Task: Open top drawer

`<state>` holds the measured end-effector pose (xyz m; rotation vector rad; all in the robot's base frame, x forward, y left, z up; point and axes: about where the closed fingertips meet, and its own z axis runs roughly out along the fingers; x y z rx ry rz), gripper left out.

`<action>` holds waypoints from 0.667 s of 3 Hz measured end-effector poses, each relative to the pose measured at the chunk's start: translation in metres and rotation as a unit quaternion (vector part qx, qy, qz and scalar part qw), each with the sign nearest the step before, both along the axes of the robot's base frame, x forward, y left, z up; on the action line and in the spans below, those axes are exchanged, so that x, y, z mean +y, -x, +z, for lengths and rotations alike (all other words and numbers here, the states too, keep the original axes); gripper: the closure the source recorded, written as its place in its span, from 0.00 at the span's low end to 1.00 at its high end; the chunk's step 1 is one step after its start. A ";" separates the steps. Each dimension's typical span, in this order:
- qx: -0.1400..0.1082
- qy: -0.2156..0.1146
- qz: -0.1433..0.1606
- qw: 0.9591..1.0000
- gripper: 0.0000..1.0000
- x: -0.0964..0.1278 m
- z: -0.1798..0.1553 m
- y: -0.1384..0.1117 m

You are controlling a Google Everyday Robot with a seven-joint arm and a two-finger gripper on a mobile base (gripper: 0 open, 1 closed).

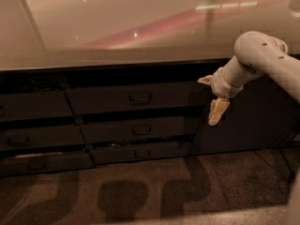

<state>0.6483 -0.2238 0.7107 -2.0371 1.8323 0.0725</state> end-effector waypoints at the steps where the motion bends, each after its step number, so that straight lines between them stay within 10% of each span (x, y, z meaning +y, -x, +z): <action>1: -0.075 0.007 0.026 0.997 0.00 0.000 -0.022 0.035; 2: -0.075 0.007 0.026 0.997 0.00 0.000 -0.022 0.034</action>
Offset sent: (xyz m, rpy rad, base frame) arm -0.0224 -0.0047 0.0025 -0.0237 -0.1255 0.0517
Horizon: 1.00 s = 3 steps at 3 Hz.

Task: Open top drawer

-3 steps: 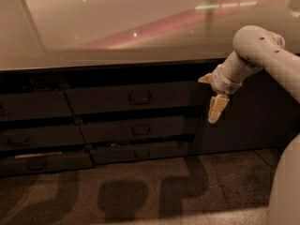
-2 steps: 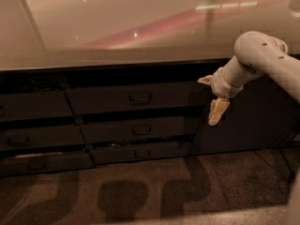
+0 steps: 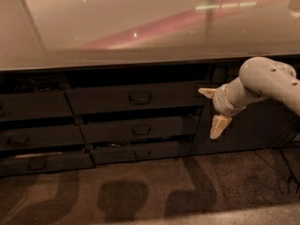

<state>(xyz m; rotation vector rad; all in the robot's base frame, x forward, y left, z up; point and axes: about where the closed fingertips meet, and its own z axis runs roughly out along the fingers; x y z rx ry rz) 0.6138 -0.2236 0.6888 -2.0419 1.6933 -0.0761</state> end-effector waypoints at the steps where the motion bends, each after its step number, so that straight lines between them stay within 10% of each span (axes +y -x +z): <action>1: 0.014 0.002 -0.012 1.000 0.00 -0.004 -0.003 -0.012; 3: 0.067 0.009 -0.069 0.995 0.00 -0.030 -0.019 -0.082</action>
Offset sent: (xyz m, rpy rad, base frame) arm 0.1285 -0.0646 0.0005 -0.0045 0.1320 -0.2466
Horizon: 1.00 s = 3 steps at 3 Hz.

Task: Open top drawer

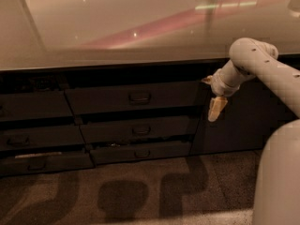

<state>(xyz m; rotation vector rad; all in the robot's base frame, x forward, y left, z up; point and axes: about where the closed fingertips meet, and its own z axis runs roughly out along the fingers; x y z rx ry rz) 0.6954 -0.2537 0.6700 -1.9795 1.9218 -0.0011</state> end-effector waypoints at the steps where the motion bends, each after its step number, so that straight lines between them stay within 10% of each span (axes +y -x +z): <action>1: -0.014 -0.001 -0.004 1.000 0.00 -0.003 0.011 -0.009; 3: -0.005 0.016 -0.002 1.000 0.00 0.006 0.006 -0.015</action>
Offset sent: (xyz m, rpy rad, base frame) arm 0.0114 -0.0049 0.0144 0.0011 -0.0342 -0.0101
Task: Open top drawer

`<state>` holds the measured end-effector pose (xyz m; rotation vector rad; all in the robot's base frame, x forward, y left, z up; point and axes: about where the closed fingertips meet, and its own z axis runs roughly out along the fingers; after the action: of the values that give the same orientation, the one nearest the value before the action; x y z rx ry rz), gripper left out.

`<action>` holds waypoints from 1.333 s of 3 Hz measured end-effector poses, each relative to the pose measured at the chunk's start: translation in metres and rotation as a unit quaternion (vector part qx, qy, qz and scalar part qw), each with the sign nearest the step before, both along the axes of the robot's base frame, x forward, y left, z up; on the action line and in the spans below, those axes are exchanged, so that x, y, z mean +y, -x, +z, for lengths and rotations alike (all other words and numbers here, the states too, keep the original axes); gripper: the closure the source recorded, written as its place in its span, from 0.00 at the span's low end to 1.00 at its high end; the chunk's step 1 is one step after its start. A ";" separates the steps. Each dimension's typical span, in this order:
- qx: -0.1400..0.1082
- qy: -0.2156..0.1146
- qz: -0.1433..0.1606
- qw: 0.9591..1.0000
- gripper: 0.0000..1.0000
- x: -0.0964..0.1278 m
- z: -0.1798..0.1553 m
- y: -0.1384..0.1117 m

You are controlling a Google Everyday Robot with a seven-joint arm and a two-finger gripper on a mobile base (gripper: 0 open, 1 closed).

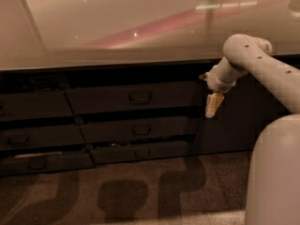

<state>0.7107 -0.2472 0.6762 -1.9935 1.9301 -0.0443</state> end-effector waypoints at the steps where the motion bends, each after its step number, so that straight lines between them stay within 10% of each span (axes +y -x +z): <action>1: -0.008 0.035 0.028 0.999 0.00 0.047 0.004 -0.009; 3: -0.010 0.068 0.055 0.996 0.00 0.082 0.002 -0.009; 4: -0.006 0.032 0.071 0.997 0.00 0.079 -0.001 -0.009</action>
Offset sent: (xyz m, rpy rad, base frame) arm 0.0114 0.1167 0.0092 -0.2005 -0.0378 0.1587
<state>0.7199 -0.1681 0.6757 -2.1605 1.7959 -0.0823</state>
